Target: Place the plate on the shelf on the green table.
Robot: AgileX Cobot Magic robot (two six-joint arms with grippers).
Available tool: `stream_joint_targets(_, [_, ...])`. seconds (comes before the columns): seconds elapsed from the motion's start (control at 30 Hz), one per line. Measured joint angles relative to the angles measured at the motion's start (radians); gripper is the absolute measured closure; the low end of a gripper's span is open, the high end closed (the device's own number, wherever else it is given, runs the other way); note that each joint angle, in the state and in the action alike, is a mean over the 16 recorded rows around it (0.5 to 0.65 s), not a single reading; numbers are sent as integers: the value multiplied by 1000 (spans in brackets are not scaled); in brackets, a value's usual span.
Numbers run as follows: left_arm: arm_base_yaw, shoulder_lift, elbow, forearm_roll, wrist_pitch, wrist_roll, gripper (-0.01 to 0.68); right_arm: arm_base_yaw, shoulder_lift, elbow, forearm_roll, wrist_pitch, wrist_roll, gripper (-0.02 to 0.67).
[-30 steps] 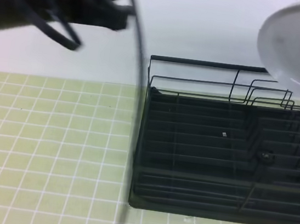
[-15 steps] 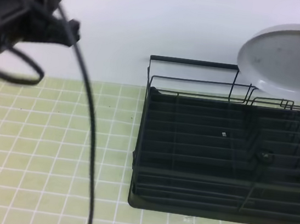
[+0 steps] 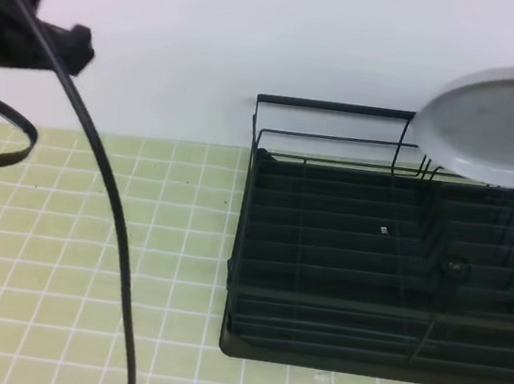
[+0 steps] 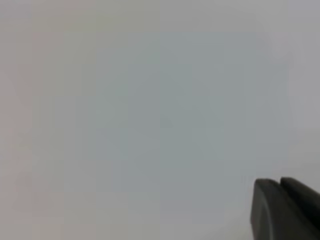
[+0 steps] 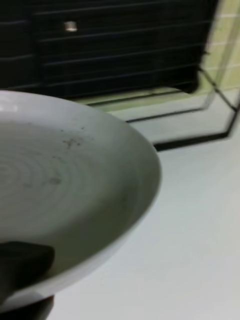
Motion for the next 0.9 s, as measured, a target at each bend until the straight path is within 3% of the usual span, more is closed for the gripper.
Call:
stream_joint_targets(0.67, [0,-4,0,-5,-63,16,674,-2,109,-8,-30,-13,-56,650])
stream_joint_targets(0.9, [0,-4,0,-1,-66,19,674,-2,140,-9,-26,-36,-75,568])
